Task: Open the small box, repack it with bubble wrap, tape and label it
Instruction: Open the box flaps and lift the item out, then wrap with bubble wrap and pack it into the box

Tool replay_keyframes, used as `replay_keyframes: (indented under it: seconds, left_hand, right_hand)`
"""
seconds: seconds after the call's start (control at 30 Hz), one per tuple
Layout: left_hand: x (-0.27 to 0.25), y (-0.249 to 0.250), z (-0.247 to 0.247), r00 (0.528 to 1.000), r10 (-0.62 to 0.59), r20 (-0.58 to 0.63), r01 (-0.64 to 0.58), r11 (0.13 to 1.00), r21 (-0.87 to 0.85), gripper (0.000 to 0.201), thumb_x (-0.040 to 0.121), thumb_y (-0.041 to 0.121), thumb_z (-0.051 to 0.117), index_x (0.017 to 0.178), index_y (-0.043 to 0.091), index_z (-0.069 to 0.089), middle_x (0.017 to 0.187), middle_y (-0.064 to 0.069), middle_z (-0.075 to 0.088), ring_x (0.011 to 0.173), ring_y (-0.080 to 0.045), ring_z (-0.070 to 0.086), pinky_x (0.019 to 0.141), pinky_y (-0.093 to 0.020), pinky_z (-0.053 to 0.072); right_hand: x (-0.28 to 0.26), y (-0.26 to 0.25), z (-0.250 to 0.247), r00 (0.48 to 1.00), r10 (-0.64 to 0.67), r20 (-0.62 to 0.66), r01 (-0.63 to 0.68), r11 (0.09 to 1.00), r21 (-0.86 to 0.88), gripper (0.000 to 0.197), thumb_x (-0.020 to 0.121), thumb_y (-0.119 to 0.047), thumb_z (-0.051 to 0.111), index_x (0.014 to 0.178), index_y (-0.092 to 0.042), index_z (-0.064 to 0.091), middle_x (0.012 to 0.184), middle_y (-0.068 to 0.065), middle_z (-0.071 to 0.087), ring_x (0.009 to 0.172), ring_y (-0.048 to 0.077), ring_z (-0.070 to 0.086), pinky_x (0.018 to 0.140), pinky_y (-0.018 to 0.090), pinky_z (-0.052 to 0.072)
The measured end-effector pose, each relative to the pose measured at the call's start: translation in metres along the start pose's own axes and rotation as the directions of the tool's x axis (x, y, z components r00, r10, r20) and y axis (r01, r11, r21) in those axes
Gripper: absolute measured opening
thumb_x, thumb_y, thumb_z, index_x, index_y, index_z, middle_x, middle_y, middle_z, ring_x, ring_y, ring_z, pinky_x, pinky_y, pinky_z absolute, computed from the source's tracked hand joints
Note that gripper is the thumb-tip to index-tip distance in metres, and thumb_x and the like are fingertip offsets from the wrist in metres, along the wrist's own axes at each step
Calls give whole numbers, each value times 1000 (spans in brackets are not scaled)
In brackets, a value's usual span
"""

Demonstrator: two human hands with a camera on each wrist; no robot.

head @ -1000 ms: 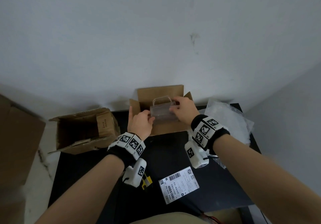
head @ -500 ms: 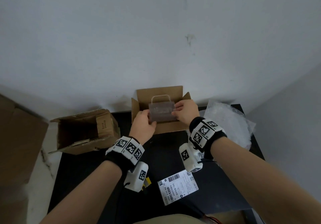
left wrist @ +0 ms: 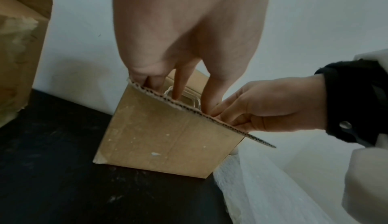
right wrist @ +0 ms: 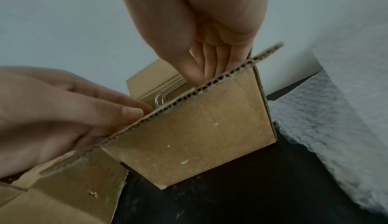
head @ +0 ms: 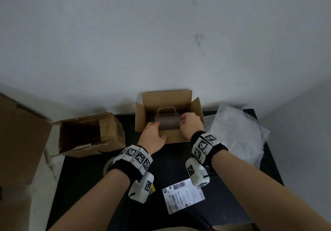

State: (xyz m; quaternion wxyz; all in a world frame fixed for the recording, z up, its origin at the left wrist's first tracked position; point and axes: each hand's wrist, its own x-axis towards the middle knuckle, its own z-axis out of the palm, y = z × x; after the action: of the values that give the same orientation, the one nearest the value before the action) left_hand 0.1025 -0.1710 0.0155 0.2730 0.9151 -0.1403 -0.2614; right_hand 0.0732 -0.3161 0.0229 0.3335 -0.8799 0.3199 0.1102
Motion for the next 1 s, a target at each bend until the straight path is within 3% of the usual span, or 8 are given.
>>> replay_keyframes:
  seconds: [0.17,0.3,0.5,0.6,0.73,0.87,1.0]
  left_hand:
    - [5,3,1,998,-25,56,23,999,38,60,87,30,62,140,16,37,140,-9,40,127,-23,42,104,-32,36]
    - [10,3,1,991,-44,126,36,998,60,52,86,35,60,132,18,45,131,-9,48,117,-23,50,97,-32,44]
    - [12,8,-9,980,-6,197,-14,995,99,52,86,30,61,132,15,45,130,-6,54,119,-22,52,92,-27,42]
    - [11,8,-13,980,45,192,-68,991,114,53,84,32,63,131,16,47,128,-6,54,115,-21,53,96,-31,45]
    - [3,12,-20,976,201,81,-211,967,142,45,84,29,65,125,18,52,122,-4,56,107,-19,56,93,-34,47]
    - [-12,32,-23,901,428,-74,-399,883,249,37,91,28,54,126,16,51,126,-3,53,110,-20,54,89,-31,46]
    - [-24,58,-8,778,629,14,-600,735,314,33,93,28,50,123,16,53,127,-1,51,114,-17,51,87,-33,48]
  right_hand:
    - [4,-2,10,996,16,91,-9,998,-67,26,91,-14,46,113,-10,58,113,13,61,101,31,60,84,38,52]
    - [3,-3,10,984,4,179,18,993,-120,23,92,-13,45,110,-6,57,110,14,61,99,30,60,80,35,48]
    - [1,0,4,971,-47,236,95,976,-194,27,93,-13,42,112,-5,58,114,15,61,102,32,60,87,39,50]
    - [-5,2,-3,969,-101,223,147,969,-198,28,94,-15,41,114,-8,59,116,13,62,103,30,60,88,38,50]
    - [-26,2,-18,970,-233,71,243,952,-187,30,98,-21,39,119,-13,59,113,7,64,100,25,61,88,38,50]
    - [-51,12,-34,940,-314,-131,282,934,-218,30,98,-27,41,119,-13,57,116,7,61,105,24,58,88,38,48]
    - [-73,42,-50,943,-244,-228,181,947,-265,31,98,-27,39,118,-10,56,121,8,57,109,26,55,88,36,45]
